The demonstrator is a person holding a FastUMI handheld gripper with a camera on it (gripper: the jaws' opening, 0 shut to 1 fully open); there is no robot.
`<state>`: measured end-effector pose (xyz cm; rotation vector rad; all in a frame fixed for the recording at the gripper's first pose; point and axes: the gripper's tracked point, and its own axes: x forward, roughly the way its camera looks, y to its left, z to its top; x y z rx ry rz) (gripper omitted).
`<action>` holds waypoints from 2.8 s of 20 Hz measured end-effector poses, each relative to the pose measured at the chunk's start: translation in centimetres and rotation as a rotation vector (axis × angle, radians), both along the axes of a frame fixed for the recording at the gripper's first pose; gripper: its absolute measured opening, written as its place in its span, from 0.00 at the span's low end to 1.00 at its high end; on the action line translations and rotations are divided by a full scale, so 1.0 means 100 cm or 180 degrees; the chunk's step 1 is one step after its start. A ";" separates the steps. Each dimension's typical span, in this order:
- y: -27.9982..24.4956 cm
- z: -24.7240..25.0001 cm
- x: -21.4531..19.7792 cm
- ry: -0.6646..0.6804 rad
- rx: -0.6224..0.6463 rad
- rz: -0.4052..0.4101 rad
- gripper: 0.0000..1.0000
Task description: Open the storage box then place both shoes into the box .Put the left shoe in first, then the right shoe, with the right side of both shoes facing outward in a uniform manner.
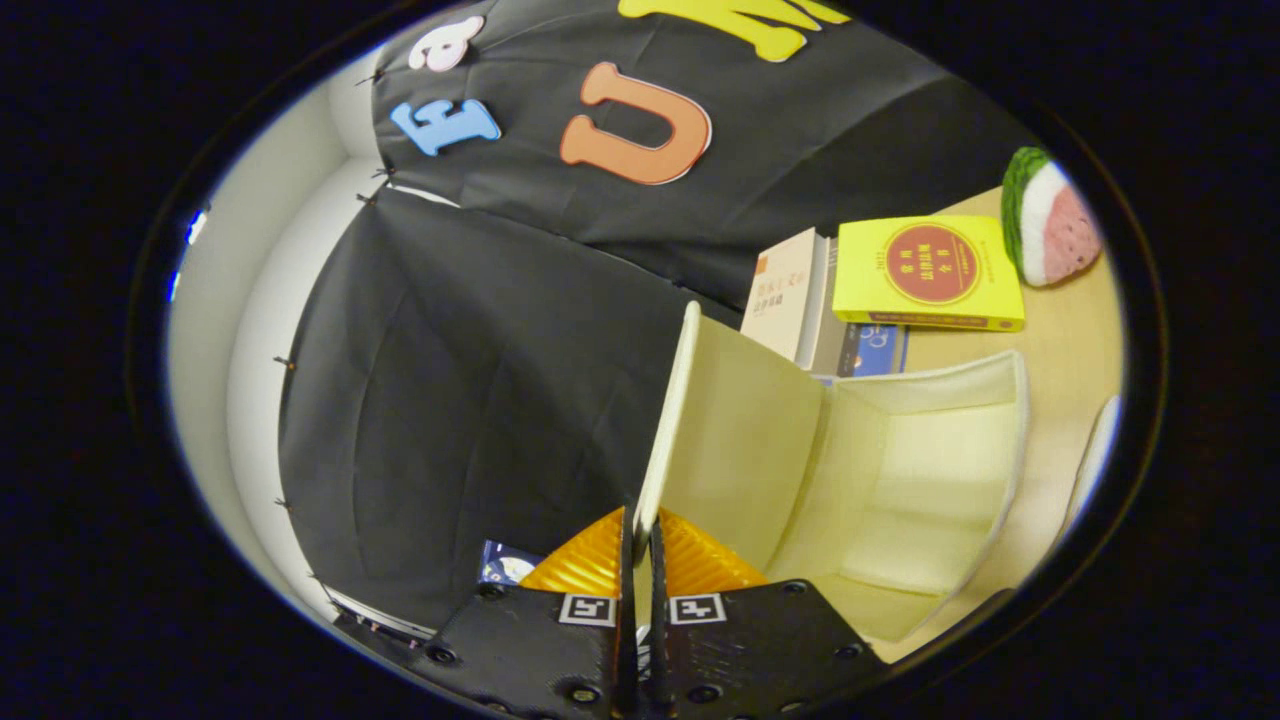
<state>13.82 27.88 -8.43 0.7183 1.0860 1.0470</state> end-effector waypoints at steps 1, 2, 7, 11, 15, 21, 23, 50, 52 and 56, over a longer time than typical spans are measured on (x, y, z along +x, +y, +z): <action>0.014 0.001 0.000 -0.0026 -0.0039 0.0017 0.05; 0.028 0.002 -0.003 -0.0042 -0.0073 0.0037 0.05; 0.102 -0.011 -0.007 -0.0092 -0.0345 0.0132 0.24; 0.130 -0.031 -0.016 -0.0034 -0.0652 0.0192 0.89; 0.115 -0.044 -0.024 -0.0061 -0.0958 0.0234 0.96; 0.028 -0.058 -0.008 -0.0180 -0.1178 0.0102 0.96; -0.013 -0.069 0.000 -0.0209 -0.1317 0.0019 0.96; -0.386 -0.321 0.015 -0.0138 -0.3614 -0.0153 0.84; -0.377 -0.329 0.013 -0.0231 -0.3594 -0.0041 0.76; -0.354 -0.330 0.008 -0.0208 -0.3275 -0.0069 0.15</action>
